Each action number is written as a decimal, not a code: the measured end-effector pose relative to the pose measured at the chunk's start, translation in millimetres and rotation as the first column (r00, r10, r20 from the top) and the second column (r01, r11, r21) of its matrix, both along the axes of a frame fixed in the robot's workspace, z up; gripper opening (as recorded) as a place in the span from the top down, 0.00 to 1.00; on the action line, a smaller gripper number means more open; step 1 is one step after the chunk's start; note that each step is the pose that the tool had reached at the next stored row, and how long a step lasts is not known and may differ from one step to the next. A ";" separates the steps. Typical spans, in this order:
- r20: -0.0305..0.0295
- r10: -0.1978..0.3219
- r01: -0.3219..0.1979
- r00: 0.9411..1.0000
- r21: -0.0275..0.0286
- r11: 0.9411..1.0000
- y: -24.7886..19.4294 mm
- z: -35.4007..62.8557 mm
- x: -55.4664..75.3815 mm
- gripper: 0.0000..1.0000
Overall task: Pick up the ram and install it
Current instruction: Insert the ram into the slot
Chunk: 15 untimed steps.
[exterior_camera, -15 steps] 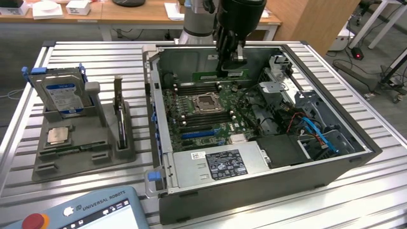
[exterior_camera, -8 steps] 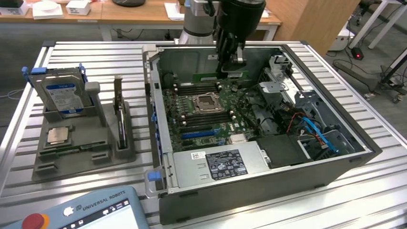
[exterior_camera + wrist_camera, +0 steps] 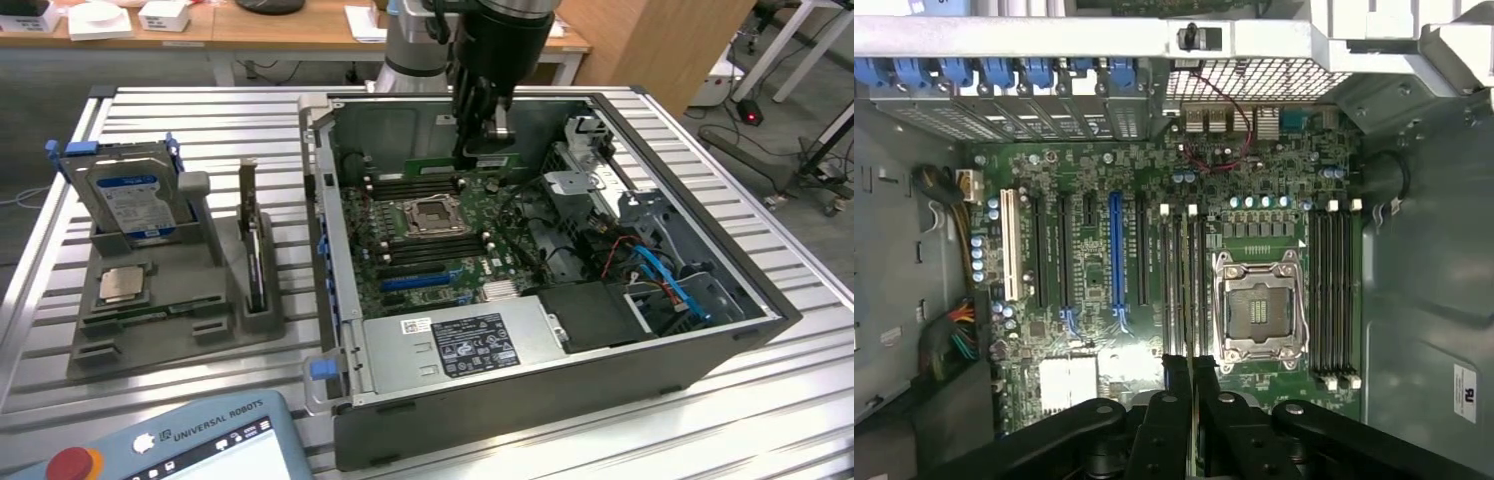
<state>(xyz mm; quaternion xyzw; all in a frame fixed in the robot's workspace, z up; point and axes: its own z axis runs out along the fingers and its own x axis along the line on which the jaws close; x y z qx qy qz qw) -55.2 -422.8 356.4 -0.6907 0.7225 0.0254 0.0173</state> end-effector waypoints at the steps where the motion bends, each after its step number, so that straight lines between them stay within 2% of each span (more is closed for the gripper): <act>1: 0.000 0.000 0.000 1.000 0.000 1.000 0.3 -0.9 0.2 0.87; 10: 0.000 0.000 0.000 1.000 -0.002 1.000 1.3 -10.6 1.7 0.87; 13: 0.000 0.000 0.000 1.000 -0.008 1.000 1.5 -12.7 2.1 0.87; 15: 0.000 0.000 0.000 1.000 -0.016 1.000 1.7 -13.9 2.4 0.87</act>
